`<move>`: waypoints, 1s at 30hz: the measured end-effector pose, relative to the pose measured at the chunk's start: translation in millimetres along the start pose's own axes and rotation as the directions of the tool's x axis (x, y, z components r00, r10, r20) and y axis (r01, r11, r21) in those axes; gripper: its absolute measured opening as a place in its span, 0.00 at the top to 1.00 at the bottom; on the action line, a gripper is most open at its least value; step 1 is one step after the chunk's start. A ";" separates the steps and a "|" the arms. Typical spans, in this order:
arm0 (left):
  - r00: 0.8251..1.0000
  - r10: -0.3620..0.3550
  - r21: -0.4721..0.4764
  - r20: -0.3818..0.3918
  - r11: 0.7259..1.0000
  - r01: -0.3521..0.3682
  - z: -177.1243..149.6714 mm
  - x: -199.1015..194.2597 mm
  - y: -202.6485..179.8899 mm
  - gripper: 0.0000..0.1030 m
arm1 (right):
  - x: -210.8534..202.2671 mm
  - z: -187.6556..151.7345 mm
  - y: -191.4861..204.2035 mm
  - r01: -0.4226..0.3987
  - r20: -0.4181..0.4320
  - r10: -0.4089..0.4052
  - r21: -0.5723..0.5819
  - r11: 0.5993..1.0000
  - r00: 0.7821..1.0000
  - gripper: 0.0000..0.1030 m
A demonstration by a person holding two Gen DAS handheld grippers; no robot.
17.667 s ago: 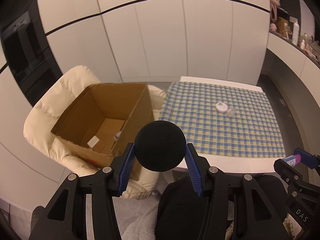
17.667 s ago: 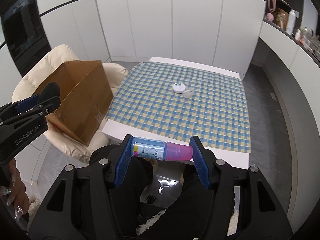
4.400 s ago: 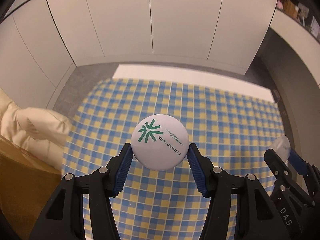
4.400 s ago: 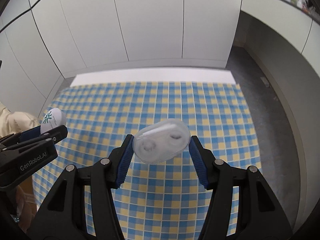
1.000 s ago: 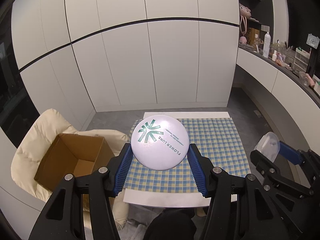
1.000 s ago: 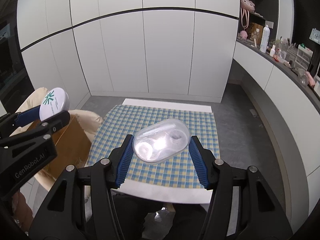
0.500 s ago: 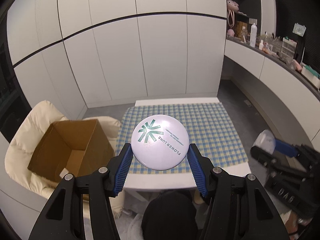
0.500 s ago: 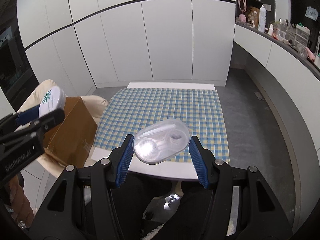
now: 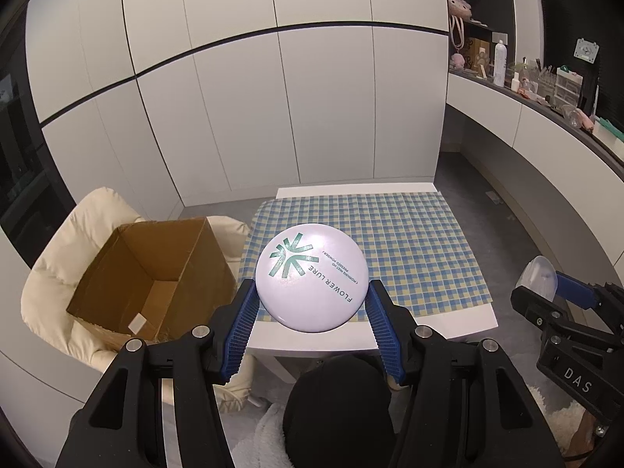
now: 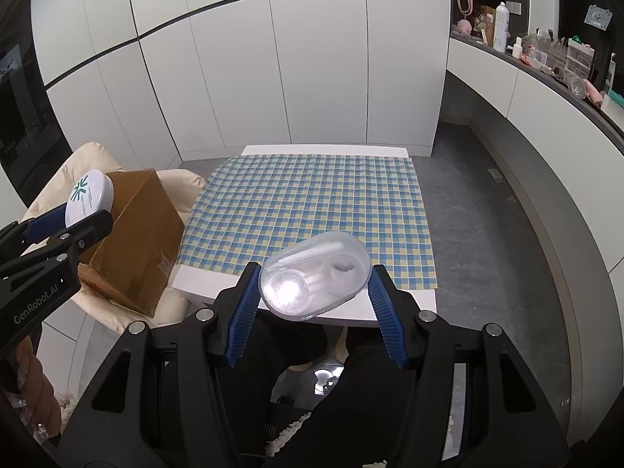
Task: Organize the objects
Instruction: 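Carry the jar with the left tool while the right tool carries the case toward the box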
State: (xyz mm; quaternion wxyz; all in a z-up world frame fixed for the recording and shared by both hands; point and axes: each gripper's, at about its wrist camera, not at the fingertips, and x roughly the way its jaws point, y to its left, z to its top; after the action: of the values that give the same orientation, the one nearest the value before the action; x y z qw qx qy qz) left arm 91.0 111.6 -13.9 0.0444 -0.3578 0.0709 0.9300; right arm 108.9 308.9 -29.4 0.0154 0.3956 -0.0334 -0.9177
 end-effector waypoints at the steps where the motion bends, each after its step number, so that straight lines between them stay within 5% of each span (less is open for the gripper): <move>1: 1.000 0.001 -0.001 0.001 1.000 -0.001 0.5 -1.7 0.1 0.45 | -2.1 -0.1 0.7 0.004 0.004 -0.004 -0.004 1.000 1.000 0.43; 24: 0.999 0.024 -0.048 -0.042 0.999 -0.026 -0.1 18.3 29.2 0.45 | 14.1 4.9 22.9 -0.003 -0.037 0.002 -0.028 1.000 0.999 0.43; 30: 0.995 0.085 -0.080 -0.054 0.993 -0.089 -10.3 23.7 51.8 0.45 | 29.4 6.8 45.3 -0.035 -0.060 0.030 -0.078 0.996 0.998 0.43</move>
State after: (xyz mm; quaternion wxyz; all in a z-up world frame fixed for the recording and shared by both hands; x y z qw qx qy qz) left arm 73.4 59.6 -32.2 -0.0129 -0.3792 0.0491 0.9239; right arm 83.9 262.4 -42.7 0.0469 0.4211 -0.0028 -0.9058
